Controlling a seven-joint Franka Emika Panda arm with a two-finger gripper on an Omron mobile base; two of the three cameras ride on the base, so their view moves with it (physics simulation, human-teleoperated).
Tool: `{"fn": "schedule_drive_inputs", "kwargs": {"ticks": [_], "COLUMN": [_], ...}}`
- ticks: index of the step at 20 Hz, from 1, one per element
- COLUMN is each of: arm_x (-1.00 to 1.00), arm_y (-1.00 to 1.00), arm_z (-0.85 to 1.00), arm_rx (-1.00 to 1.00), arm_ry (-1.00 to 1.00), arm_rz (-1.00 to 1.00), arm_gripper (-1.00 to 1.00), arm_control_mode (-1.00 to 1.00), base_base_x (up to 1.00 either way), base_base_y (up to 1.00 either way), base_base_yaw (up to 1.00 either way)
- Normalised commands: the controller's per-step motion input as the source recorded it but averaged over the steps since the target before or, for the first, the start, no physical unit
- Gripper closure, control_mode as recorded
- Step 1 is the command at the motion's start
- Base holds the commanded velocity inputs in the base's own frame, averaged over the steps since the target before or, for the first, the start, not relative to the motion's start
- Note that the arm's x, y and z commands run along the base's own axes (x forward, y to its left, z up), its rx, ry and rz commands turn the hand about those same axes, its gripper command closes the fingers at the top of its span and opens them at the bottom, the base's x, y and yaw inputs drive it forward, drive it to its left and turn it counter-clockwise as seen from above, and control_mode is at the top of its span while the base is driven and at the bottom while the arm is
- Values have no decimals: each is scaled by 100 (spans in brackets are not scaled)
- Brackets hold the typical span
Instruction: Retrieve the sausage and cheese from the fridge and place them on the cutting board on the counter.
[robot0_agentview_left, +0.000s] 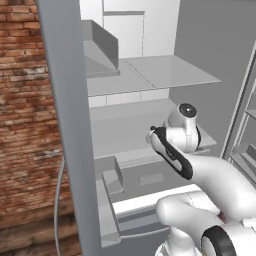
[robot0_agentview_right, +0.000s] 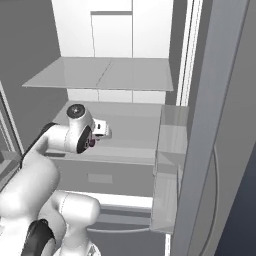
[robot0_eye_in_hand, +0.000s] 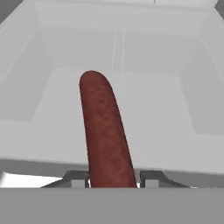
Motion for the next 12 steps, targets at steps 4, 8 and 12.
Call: {"fn": "schedule_drive_inputs", "kwargs": {"ticks": [4, 8, 12], "arm_x": [-97, -91, -61], "arm_y": [-16, -10, -1], "arm_z": [100, 77, 52], "arm_rx": [0, -2, -3], "arm_ry": [14, 6, 0], "arm_rz": [0, 0, 0], "arm_gripper": [100, 100, 100], "arm_control_mode": [-100, -100, -100], "base_base_x": [0, 0, 0], "base_base_y": [0, 0, 0], "base_base_yaw": [0, 0, 0]}}
